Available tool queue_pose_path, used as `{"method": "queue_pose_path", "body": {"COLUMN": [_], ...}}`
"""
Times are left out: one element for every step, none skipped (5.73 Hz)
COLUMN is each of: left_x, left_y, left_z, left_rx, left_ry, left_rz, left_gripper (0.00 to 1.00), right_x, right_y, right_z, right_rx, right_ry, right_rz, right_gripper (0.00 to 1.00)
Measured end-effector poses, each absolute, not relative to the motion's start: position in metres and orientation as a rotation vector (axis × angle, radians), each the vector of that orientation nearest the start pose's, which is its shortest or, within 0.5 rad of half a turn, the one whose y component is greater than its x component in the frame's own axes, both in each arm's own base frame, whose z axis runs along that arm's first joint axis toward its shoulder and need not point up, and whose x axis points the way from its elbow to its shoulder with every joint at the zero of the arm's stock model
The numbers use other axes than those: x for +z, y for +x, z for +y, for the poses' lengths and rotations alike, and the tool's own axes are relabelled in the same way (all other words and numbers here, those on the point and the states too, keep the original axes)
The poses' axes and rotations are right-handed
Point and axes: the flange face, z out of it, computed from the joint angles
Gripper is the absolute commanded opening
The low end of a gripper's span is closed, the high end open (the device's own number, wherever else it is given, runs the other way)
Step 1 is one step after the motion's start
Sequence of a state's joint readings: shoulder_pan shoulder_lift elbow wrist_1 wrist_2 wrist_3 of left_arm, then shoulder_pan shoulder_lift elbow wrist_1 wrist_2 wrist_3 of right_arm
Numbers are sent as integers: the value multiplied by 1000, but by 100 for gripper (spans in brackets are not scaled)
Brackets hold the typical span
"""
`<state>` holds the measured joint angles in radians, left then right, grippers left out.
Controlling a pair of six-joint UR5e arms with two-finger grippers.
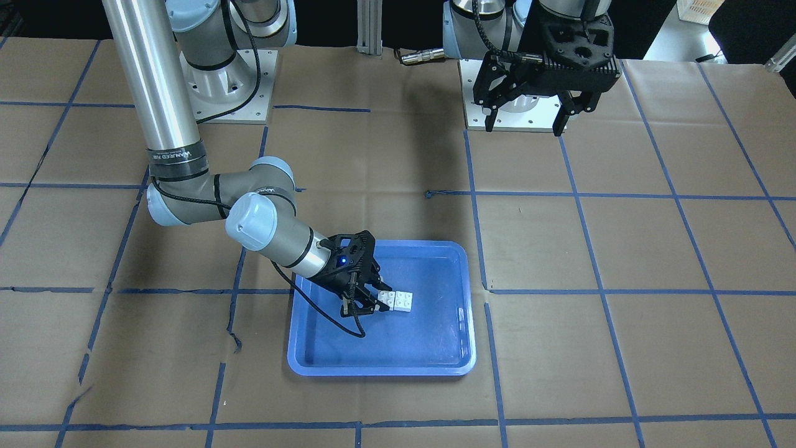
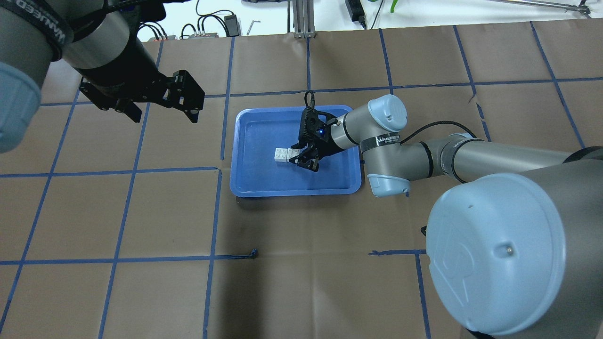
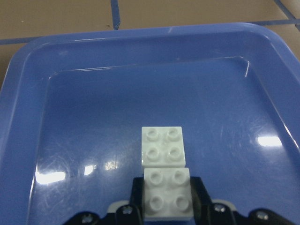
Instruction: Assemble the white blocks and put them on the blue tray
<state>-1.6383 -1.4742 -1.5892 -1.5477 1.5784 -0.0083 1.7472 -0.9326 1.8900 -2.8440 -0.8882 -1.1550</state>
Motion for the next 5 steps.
{"method": "queue_pose_path", "body": {"left_x": [527, 527, 527, 528, 528], "left_y": [-163, -163, -163, -163, -163], "left_z": [-449, -449, -449, -449, -449], "left_rx": [-159, -159, -160, -161, -161], "left_ry": [91, 91, 92, 92, 92], "left_rz": [3132, 3132, 3132, 3132, 3132], "left_gripper": [99, 99, 99, 99, 99], "right_x": [141, 141, 141, 141, 142], "right_y": [298, 298, 298, 298, 298], "right_z": [-554, -554, -554, -554, -556], "right_rx": [-790, -790, -791, -792, -796], "right_ry": [-1702, -1700, -1700, -1699, -1699], "right_rz": [1933, 1932, 1931, 1930, 1931], "right_gripper": [48, 52, 71, 100, 100]}}
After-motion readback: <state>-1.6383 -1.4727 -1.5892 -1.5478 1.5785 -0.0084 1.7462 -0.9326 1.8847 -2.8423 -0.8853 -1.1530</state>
